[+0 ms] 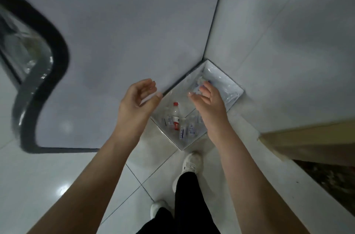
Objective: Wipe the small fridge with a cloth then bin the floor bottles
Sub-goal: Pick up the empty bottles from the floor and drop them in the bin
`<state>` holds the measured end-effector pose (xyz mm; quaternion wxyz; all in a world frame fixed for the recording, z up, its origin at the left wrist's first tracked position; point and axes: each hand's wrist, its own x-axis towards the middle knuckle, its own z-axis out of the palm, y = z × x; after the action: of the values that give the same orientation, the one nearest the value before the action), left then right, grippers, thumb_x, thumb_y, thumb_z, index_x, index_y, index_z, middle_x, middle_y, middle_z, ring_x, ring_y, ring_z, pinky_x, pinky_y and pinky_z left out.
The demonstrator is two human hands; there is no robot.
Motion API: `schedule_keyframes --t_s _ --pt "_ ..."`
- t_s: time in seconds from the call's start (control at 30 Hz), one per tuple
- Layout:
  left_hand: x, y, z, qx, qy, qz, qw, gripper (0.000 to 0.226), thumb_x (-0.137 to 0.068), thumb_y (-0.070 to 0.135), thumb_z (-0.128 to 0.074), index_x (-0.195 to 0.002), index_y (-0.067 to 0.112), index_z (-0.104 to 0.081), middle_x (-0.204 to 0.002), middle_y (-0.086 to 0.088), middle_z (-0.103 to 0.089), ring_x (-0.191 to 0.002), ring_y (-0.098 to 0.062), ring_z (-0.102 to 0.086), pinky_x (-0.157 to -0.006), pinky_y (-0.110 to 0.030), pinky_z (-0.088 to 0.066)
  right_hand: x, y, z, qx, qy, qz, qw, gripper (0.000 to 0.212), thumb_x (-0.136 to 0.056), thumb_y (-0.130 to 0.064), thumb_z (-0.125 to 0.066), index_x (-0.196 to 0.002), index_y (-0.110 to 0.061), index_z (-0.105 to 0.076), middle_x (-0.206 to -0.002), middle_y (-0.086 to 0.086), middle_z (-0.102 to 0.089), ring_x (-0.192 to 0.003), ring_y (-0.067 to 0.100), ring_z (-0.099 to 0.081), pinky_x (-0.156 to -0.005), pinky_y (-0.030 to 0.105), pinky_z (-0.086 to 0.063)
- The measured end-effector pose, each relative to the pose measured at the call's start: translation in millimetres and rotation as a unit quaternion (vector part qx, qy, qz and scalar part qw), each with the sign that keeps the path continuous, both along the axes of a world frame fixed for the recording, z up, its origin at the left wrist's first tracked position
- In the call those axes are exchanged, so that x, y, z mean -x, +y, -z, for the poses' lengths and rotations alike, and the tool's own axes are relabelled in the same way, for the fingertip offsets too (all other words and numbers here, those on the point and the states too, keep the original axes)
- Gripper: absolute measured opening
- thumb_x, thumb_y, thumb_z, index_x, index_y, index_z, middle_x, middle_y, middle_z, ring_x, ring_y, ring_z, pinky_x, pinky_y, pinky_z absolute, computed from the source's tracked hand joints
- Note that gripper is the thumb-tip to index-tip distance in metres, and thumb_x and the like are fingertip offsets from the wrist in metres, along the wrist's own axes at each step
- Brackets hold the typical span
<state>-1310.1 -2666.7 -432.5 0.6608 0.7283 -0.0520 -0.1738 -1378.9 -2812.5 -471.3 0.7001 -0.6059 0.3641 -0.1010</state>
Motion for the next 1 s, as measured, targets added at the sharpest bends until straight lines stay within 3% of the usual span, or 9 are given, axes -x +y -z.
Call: schedule_keyframes --t_s 0.23,0.37,0.5,0.63,0.8,1.0 --pt "56.3 85.1 -103.4 -0.010 -0.070 0.000 0.998 0.034 -0.083 0.008 -0.065 -0.113 0.018 -0.053 -0.114 0.004 -0.060 -0.109 -0.005 -0.057 -0.083 -0.013 -0.048 40.6 55.0 -119.7 0.056 -0.059 -0.057 0.995 0.064 -0.084 -0.024 -0.067 -0.138 -0.025 -0.034 -0.138 -0.003 -0.043 -0.120 0.006 -0.045 -0.089 0.020 -0.039" --pt "81.1 122.1 -161.0 -0.039 -0.104 -0.005 0.994 0.038 -0.081 0.012 -0.067 -0.115 0.021 -0.052 -0.120 0.001 -0.059 -0.114 -0.005 -0.054 -0.092 -0.020 -0.047 60.6 76.9 -186.1 0.074 -0.092 -0.093 0.989 0.063 -0.084 -0.025 -0.067 -0.138 -0.026 -0.033 -0.140 -0.005 -0.042 -0.123 0.006 -0.043 -0.094 0.025 -0.037" --pt "116.3 145.5 -209.4 -0.017 -0.128 -0.082 0.988 0.037 -0.081 0.013 -0.068 -0.113 0.024 -0.053 -0.119 0.001 -0.059 -0.115 -0.007 -0.054 -0.089 -0.017 -0.047 76.3 101.2 -236.8 0.081 -0.125 -0.145 0.978 0.065 -0.084 -0.027 -0.066 -0.139 -0.027 -0.031 -0.137 -0.005 -0.043 -0.121 0.006 -0.046 -0.096 0.025 -0.038" --pt "163.4 165.6 -236.9 0.009 -0.140 -0.154 0.978 0.041 -0.082 0.013 -0.067 -0.120 0.014 -0.053 -0.118 -0.001 -0.060 -0.112 -0.008 -0.056 -0.087 -0.013 -0.048 99.7 130.1 -269.8 0.099 -0.156 -0.200 0.962 0.068 -0.084 -0.027 -0.067 -0.141 -0.023 -0.030 -0.135 -0.002 -0.044 -0.119 0.007 -0.048 -0.105 0.033 -0.039" --pt "223.3 211.0 -255.5 0.035 -0.150 -0.230 0.961 0.037 -0.083 0.013 -0.066 -0.118 0.017 -0.053 -0.117 0.000 -0.061 -0.109 -0.008 -0.058 -0.093 -0.022 -0.047 135.3 176.8 -294.9 0.097 -0.173 -0.274 0.941 0.072 -0.081 -0.035 -0.069 -0.140 -0.026 -0.030 -0.130 -0.008 -0.043 -0.120 0.006 -0.047 -0.107 0.040 -0.039" --pt "277.7 298.4 -272.9 0.045 -0.154 -0.325 0.932 0.034 -0.085 0.013 -0.065 -0.117 0.016 -0.054 -0.114 0.007 -0.061 -0.109 -0.005 -0.058 -0.094 -0.022 -0.046 164.2 271.3 -323.1 0.078 -0.186 -0.364 0.909 0.067 -0.086 -0.027 -0.063 -0.143 -0.022 -0.027 -0.144 0.000 -0.039 -0.122 0.008 -0.045 -0.106 0.038 -0.039"
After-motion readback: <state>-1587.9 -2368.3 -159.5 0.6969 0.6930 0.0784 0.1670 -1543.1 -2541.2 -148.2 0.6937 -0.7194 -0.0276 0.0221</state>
